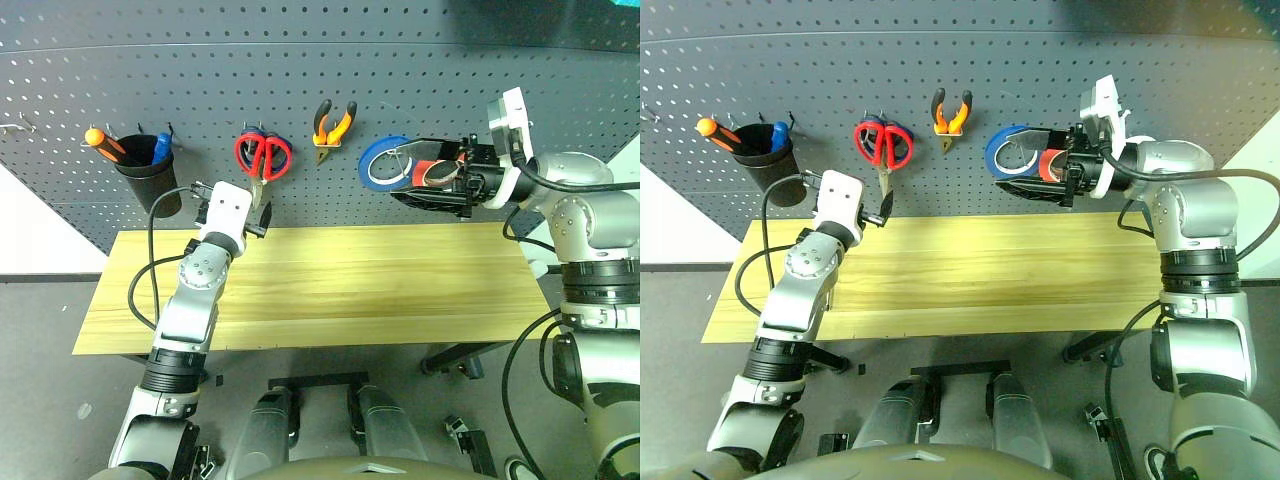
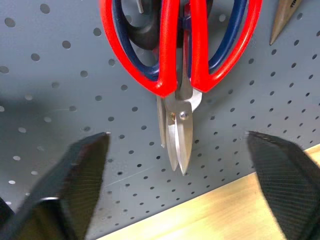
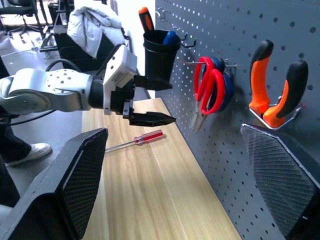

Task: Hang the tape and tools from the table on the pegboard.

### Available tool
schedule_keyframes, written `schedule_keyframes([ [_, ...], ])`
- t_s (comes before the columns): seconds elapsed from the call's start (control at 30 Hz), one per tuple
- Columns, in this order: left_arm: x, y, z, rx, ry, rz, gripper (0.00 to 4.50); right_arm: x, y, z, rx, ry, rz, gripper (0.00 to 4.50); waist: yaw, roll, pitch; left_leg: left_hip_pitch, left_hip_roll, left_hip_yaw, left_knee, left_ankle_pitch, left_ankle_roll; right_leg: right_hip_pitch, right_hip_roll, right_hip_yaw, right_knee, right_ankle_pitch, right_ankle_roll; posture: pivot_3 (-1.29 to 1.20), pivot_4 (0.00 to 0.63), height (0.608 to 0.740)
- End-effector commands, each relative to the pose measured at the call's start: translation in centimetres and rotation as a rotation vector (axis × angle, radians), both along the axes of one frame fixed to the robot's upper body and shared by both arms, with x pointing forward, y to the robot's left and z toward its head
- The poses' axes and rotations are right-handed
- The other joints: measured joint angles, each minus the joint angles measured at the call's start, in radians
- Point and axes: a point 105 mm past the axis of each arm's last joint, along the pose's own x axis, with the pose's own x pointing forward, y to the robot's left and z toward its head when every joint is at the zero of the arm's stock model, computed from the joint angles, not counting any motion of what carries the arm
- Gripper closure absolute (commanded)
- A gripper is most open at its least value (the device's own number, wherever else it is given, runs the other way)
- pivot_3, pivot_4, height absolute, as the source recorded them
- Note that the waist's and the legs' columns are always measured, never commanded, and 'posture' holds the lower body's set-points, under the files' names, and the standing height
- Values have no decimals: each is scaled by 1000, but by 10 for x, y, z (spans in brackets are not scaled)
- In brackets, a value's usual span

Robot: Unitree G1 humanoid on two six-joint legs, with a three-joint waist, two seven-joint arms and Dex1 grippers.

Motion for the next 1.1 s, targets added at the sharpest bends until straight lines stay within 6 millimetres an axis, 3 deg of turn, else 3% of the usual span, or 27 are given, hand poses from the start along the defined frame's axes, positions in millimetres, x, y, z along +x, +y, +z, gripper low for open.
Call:
schedule_keyframes([
  [0.03, -20, 7, 29, -22, -78, -41, 19, -11, -1, 11, 1, -45, 14, 0, -2, 0, 0, 0, 0, 0, 0, 0, 0, 0, 0, 0, 0, 0, 0, -91, 107, 731],
  [0.13, -40, 11, 25, -10, -12, -109, 19, -20, 5, 6, 9, -6, 51, 0, -4, 2, -2, 0, 0, 0, 0, 0, 0, 0, 0, 1, 0, 0, 0, -82, 113, 731],
  [0.27, -66, 29, -8, 10, 239, -76, 19, -37, 24, -18, 13, 91, 129, 0, -3, 3, -4, 0, 1, 0, 0, 0, 1, 0, 0, 2, 0, -2, -4, -58, 122, 731],
  [0.4, -75, 45, -26, 31, 325, 20, 19, -41, 42, -41, 4, 155, 147, 0, 2, 3, -5, 1, 1, 0, 1, -1, 1, 1, 1, 1, 1, -3, -4, -19, 124, 731],
  [0.6, -70, 65, -48, -20, 487, 124, 19, -36, 63, -61, -28, 200, 161, 0, 10, 3, -5, 1, 1, 0, 3, -1, 1, 2, 0, -1, 1, -3, -4, 35, 137, 731],
  [0.8, -57, 92, -68, -94, 640, 286, 19, -17, 85, -72, -34, 218, 149, 0, 11, 2, -5, 1, 1, -1, 3, -1, 1, 1, 1, -1, 2, -3, -4, 63, 176, 731],
  [0.97, -37, 114, -77, -120, 676, 441, 19, -3, 102, -75, -63, 221, 163, 0, 30, 0, 0, 1, 1, -1, 4, -1, 2, 0, 1, -1, 4, -3, -4, 86, 243, 731],
  [1.1, -22, 118, -77, -159, 678, 475, 19, 6, 111, -73, -63, 212, 165, 0, 36, -3, 16, 1, 1, -2, 5, -1, 1, -1, -1, 0, 10, -5, -6, 99, 298, 731],
])
